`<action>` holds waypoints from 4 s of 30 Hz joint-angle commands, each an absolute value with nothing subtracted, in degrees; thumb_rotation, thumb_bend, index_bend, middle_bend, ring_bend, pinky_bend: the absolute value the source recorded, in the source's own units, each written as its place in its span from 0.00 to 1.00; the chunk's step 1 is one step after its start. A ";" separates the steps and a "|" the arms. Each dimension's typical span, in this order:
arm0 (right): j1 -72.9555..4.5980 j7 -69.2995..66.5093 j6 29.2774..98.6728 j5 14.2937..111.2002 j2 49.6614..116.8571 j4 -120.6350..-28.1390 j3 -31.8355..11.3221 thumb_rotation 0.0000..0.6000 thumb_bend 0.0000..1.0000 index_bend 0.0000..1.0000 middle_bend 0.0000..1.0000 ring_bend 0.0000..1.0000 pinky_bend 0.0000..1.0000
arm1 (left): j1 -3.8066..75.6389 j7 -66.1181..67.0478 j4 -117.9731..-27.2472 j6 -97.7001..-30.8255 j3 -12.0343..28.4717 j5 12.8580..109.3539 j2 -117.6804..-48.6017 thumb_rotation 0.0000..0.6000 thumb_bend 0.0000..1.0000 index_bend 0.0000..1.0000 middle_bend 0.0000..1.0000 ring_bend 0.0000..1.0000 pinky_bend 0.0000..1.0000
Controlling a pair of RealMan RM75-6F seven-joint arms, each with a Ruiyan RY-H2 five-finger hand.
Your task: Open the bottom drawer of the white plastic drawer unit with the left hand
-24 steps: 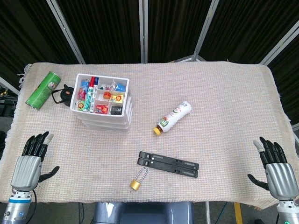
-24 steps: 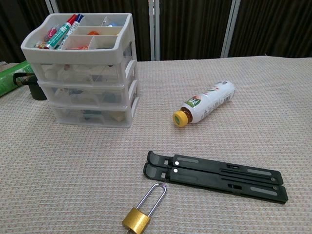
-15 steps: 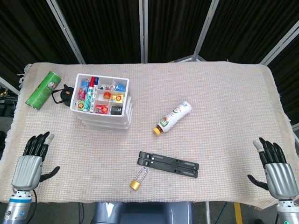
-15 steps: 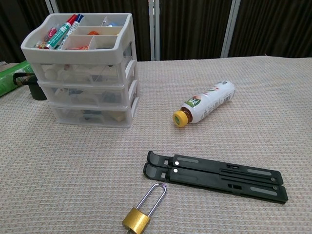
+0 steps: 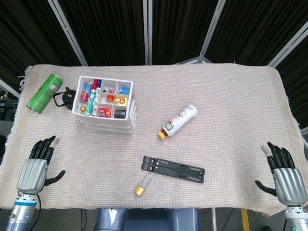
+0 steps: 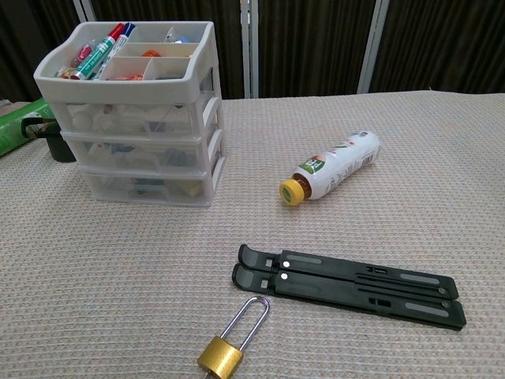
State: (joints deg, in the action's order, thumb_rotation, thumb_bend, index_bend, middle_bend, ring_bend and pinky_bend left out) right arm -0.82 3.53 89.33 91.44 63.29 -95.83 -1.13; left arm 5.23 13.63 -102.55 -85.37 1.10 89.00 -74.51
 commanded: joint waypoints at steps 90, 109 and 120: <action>-0.48 -1.11 89.00 92.23 60.89 -97.57 -0.57 1.00 0.00 0.00 0.00 0.00 0.00 | 42.39 -9.02 -91.14 -38.04 12.16 27.04 -87.79 1.00 0.66 0.00 0.79 0.80 0.63; -0.46 -0.32 88.90 92.41 61.21 -97.58 -0.42 1.00 0.00 0.00 0.00 0.00 0.00 | 37.95 -18.78 -89.82 -33.50 15.88 34.11 -88.81 1.00 0.71 0.03 0.79 0.80 0.63; -0.43 -0.12 88.91 92.59 61.22 -97.69 -0.31 1.00 0.00 0.00 0.00 0.00 0.00 | 37.51 -20.74 -89.40 -31.47 15.69 35.26 -88.42 1.00 0.73 0.13 0.79 0.80 0.63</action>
